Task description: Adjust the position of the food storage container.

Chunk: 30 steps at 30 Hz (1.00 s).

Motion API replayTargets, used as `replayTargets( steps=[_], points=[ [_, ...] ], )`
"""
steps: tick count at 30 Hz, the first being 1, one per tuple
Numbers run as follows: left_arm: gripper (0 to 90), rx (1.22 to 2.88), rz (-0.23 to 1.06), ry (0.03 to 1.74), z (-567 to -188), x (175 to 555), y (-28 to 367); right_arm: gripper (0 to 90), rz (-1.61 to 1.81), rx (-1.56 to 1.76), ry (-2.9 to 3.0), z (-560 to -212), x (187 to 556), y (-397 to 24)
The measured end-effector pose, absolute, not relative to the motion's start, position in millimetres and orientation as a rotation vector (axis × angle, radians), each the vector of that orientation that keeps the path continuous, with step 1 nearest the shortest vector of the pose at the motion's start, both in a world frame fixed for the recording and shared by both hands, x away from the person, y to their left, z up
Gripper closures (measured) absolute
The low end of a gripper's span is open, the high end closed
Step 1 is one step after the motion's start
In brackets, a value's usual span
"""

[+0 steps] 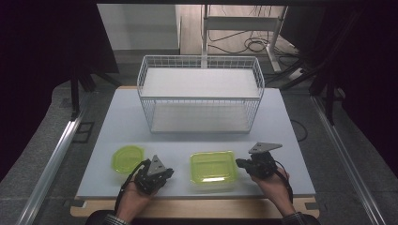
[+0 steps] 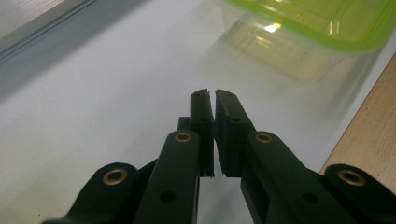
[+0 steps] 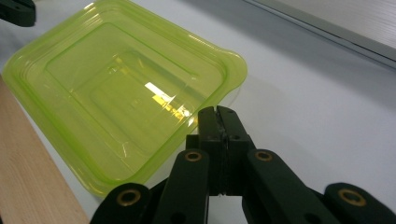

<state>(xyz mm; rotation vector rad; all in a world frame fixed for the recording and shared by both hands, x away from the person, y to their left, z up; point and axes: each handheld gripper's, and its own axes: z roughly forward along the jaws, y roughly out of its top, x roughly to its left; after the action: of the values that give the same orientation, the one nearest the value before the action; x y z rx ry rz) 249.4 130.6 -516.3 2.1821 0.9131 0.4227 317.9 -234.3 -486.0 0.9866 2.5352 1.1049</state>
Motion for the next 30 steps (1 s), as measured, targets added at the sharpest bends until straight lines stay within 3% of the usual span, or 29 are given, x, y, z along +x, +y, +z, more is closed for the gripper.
replayTargets(
  steps=[10, 30],
  points=[
    [85.9, 2.194, 0.419, 0.92, -517.0, 247.9, 133.7, 88.9, 1.124, 0.929, 2.604, -489.6, 322.9, -205.8],
    [83.0, 2.245, 0.396, 0.874, -518.8, 242.3, 124.7, 86.8, 1.113, 0.9, 2.601, -489.4, 330.4, -196.8]
  ],
)
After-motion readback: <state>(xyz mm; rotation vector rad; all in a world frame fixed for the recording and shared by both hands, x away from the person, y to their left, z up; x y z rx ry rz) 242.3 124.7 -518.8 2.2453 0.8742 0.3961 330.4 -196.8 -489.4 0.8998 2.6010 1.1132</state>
